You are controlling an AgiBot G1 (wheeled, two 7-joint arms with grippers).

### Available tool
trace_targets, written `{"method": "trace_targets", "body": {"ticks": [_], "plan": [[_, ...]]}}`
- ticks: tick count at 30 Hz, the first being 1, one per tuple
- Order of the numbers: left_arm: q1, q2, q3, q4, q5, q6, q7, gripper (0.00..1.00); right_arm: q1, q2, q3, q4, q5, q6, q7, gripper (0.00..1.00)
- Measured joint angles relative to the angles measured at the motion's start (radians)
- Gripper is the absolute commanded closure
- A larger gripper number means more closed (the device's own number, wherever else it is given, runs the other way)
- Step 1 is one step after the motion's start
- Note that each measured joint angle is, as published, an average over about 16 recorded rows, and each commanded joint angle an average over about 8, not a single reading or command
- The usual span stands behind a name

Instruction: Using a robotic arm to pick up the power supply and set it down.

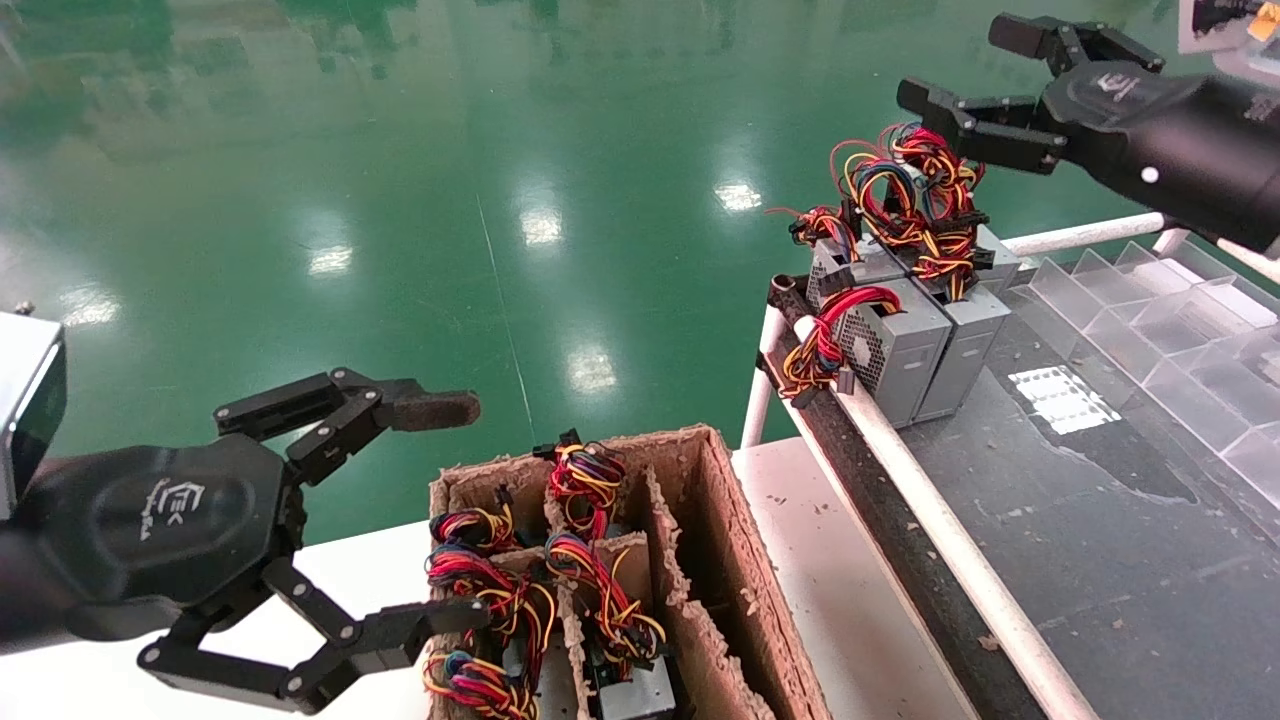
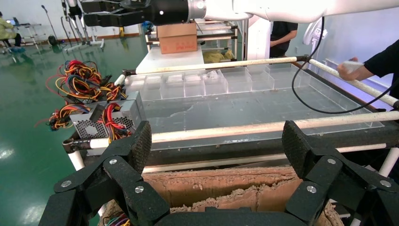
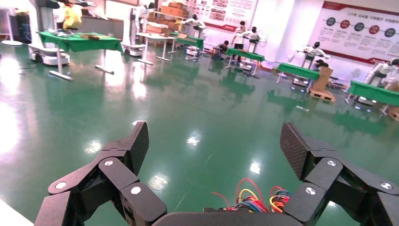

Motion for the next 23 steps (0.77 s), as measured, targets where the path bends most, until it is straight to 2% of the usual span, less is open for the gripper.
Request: {"method": "trace_targets", "body": {"ticks": [16,23], "plan": [[0.000,0.000,0.000,0.000,0.000,0.000,0.000,0.00,-0.205,0.108,-0.007,0.347,0.120,-0.100,0.151,0.00],[0.000,0.000,0.000,0.000,0.000,0.000,0.000,0.00,-0.250,0.132,-0.008,0.423,0.146,-0.122,0.184,0.00]]}}
